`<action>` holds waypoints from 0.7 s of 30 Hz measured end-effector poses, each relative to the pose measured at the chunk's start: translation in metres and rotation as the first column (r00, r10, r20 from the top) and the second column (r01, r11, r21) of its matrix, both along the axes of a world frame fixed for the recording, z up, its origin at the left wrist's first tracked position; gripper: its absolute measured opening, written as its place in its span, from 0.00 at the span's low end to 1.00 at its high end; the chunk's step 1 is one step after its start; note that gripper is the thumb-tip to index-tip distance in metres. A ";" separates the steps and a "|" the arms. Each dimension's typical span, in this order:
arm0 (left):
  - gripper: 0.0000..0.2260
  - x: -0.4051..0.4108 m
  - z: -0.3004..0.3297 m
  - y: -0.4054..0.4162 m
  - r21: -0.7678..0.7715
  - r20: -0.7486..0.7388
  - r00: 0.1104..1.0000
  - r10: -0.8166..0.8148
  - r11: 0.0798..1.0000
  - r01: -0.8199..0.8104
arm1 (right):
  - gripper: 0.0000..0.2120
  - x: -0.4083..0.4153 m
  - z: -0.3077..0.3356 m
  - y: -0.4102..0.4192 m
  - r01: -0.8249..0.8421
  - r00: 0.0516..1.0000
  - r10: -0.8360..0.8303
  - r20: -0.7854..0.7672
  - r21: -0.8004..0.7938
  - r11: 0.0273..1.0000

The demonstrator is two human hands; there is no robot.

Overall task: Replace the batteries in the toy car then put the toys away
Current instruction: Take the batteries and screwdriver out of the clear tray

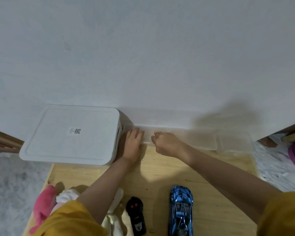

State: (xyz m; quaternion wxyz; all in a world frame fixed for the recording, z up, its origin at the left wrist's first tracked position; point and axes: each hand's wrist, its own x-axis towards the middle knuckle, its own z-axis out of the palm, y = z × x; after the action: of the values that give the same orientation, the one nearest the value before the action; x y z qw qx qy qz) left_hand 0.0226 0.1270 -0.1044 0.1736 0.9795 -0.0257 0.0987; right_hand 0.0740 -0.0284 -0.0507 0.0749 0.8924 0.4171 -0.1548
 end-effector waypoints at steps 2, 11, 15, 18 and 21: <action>0.23 0.002 0.005 0.001 0.006 0.072 0.997 0.016 1.000 -0.016 | 0.13 0.007 0.012 -0.002 0.069 0.997 -0.065 -0.049 0.083 0.994; 0.37 -0.005 0.010 -0.004 -0.071 0.158 0.984 0.082 0.995 -0.071 | 0.15 0.021 0.016 -0.032 0.133 0.990 -0.140 -0.031 0.559 0.819; 0.35 -0.015 0.006 0.000 -0.079 0.121 0.993 -0.003 0.997 0.012 | 0.13 0.019 0.008 -0.035 0.135 0.945 -0.302 0.126 0.691 0.710; 0.33 -0.009 0.010 0.002 -0.087 0.130 0.992 -0.006 0.996 0.018 | 0.15 0.014 0.005 -0.029 0.168 0.895 -0.421 0.149 0.762 0.626; 0.44 -0.004 0.014 0.004 -0.107 0.116 0.993 -0.006 0.994 0.019 | 0.13 0.008 -0.002 -0.024 0.336 0.827 -0.561 -0.038 0.834 0.438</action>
State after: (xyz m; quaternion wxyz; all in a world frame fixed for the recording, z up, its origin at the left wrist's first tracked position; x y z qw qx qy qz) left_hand 0.0186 0.1313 -0.0900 0.2252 0.9611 -0.0366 0.1555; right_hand 0.0824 -0.0519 -0.0528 -0.3358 0.9135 0.1731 0.1509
